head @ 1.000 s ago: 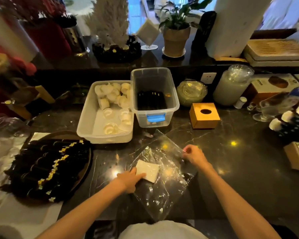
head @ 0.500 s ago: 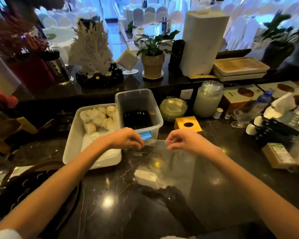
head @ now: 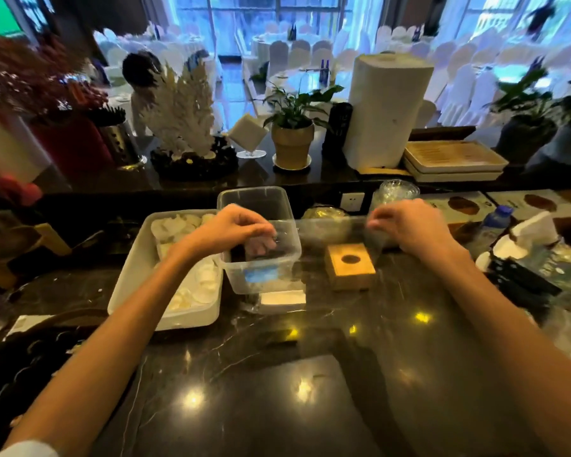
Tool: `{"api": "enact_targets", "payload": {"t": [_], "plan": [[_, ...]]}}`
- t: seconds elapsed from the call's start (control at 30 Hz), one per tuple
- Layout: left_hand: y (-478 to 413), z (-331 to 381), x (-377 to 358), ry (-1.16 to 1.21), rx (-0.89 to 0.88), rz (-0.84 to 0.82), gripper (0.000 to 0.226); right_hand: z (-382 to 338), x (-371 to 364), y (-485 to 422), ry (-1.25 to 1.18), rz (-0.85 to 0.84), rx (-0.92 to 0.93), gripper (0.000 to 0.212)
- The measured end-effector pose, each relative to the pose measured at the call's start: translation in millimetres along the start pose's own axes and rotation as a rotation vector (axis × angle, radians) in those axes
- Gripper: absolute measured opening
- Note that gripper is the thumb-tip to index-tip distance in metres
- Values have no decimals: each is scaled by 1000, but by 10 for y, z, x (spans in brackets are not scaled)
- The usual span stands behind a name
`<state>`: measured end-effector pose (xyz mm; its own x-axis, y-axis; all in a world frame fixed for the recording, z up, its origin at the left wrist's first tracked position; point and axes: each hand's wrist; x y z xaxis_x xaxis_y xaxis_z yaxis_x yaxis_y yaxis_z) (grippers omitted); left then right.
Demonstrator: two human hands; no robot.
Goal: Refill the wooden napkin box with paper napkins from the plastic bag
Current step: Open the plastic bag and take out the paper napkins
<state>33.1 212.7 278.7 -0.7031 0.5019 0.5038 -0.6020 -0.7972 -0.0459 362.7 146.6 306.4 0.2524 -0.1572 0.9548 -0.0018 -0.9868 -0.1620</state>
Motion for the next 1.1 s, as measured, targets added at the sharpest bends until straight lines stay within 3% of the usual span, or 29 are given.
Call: {"api": "enact_targets", "payload": {"t": [0.07, 0.1, 0.17, 0.23, 0.3, 0.4, 0.43, 0.47, 0.53, 0.57, 0.6, 0.67, 0.7, 0.73, 0.77, 0.87, 0.93, 1.03, 1.1], "plan": [[-135, 233, -160, -18, 37, 194, 18, -43, 35, -191, 128, 242, -145, 35], [-193, 357, -278, -58, 75, 308, 20, -105, 56, -280, 89, 230, -231, 46], [-307, 625, -540, -325, 118, 484, 26, -284, 103, -504, -226, -36, -323, 77], [-419, 913, -880, -645, 139, 560, 30, -478, 128, -669, -603, -355, -321, 85], [-549, 1213, -1234, -699, 140, 580, 28, -540, 180, -794, -686, -418, -141, 65], [-647, 1496, -1536, -236, 110, 452, 35, -402, 332, -959, -513, -348, 253, 30], [-606, 1499, -1566, -115, 78, 485, 39, -319, 428, -960, -499, -372, 341, 23], [-541, 1477, -1554, -76, 18, 605, 39, -226, 548, -943, -494, -415, 414, 21], [-403, 1335, -1401, -225, -118, 1038, 39, -41, 774, -911, -516, -549, 516, 20], [-380, 1295, -1293, -317, -139, 1185, 50, 71, 909, -907, -518, -596, 554, 22], [-377, 1259, -1153, -314, -130, 1220, 68, 172, 1040, -910, -511, -625, 590, 24], [-468, 1317, -907, 96, -101, 981, 109, 344, 1302, -923, -503, -657, 632, 29], [-518, 1355, -821, 305, -118, 809, 118, 416, 1410, -936, -526, -667, 640, 32], [-591, 1396, -761, 421, -159, 640, 112, 509, 1523, -960, -560, -669, 642, 35], [-651, 1454, -736, 451, -190, 516, 92, 610, 1624, -985, -581, -667, 637, 38], [-866, 1666, -801, 439, -283, 438, 30, 924, 1899, -1086, -543, -676, 611, 39], [-1049, 1858, -852, 432, -301, 470, 21, 1045, 2044, -1099, -532, -650, 569, 43], [-1254, 2130, -857, 340, -317, 433, 22, 1028, 2151, -1112, -492, -458, 548, 58], [-1322, 2257, -833, 310, -344, 352, 26, 994, 2209, -1146, -462, -371, 576, 51]]}}
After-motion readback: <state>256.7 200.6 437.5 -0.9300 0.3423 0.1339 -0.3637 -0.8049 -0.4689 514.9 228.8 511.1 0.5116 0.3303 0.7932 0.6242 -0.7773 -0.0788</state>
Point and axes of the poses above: each hand's wrist, its own y-axis away from the middle knuckle, its own x-axis out of the back of the hand, z = x × y, and after that the axes turned 2 degrees about -x, right-handed
